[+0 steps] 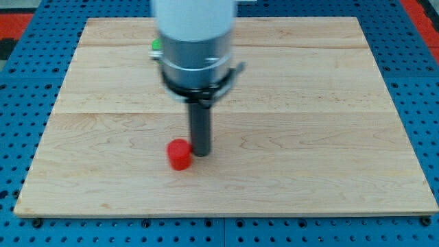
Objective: Slide the arm towards the center left side of the board
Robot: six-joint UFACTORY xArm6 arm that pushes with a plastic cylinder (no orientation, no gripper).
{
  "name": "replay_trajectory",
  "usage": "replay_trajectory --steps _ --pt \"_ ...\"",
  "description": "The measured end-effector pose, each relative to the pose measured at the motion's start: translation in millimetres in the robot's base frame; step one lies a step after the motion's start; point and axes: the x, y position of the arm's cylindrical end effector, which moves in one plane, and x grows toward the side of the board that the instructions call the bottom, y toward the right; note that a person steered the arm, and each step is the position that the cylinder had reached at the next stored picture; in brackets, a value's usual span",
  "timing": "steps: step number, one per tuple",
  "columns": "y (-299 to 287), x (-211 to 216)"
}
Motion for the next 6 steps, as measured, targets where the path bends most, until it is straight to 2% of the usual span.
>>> replay_trajectory --steps 2,4,5,6 --pt "-2 -83" --pt "-106 -84" --pt "-117 -84" --pt "-139 -112"
